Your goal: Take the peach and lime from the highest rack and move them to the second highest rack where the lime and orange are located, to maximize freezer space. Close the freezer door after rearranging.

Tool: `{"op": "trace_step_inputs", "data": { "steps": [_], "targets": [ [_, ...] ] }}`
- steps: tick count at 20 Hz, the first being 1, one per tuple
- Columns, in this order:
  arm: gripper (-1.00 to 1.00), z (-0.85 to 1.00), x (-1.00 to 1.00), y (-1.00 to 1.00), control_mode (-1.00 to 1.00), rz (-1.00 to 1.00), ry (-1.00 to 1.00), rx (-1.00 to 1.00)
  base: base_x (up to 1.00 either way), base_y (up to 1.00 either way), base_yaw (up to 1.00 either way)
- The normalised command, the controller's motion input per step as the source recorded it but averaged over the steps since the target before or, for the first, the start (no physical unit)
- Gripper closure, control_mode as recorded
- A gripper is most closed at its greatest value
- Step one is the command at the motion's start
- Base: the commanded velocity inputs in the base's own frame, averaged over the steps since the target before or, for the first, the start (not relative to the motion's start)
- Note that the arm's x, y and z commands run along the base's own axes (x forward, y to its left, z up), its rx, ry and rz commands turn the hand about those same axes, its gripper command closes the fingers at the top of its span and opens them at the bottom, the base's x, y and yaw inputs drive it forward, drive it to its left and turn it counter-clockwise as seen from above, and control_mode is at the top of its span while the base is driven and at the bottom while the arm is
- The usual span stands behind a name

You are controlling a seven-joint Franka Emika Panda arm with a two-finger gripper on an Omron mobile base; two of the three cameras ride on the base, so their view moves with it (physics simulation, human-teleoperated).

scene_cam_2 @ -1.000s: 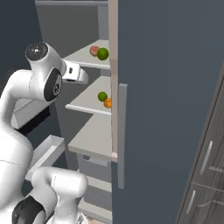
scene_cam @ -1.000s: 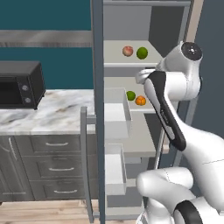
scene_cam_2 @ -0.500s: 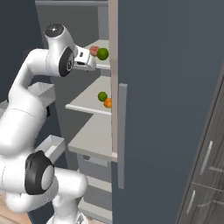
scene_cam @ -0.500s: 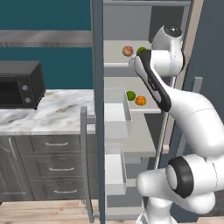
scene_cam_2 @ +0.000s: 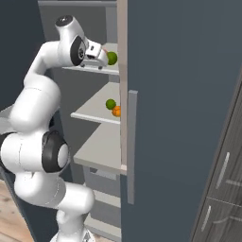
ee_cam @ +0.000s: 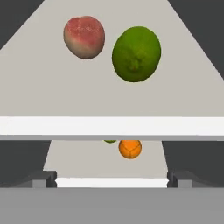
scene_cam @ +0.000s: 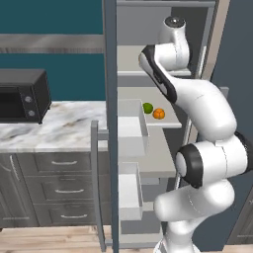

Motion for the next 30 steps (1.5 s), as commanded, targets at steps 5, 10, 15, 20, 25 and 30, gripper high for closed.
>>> {"op": "trace_step_inputs", "data": {
  "steps": [5, 10, 15, 20, 25, 30],
  "targets": [
    [-1.0, 0.13, 0.38, -0.08, -1.0, -0.16, 0.0, 0.0, 0.0, 0.0, 0.0],
    [-1.0, 0.05, 0.29, -0.2, -1.0, -0.13, 0.0, 0.0, 0.0, 0.0, 0.0],
    [-1.0, 0.0, 0.33, -0.25, -1.0, -0.04, 0.0, 0.0, 0.0, 0.0, 0.0],
    [-1.0, 0.0, 0.27, -0.26, -1.0, 0.0, 0.0, 0.0, 0.0, 0.0, 0.0],
    [-1.0, -0.08, 0.3, -0.01, -1.0, 0.0, 0.0, 0.0, 0.0, 0.0, 0.0],
    [-1.0, -0.12, 0.23, 0.0, -1.0, 0.0, 0.0, 0.0, 0.0, 0.0, 0.0]
  ]
}}
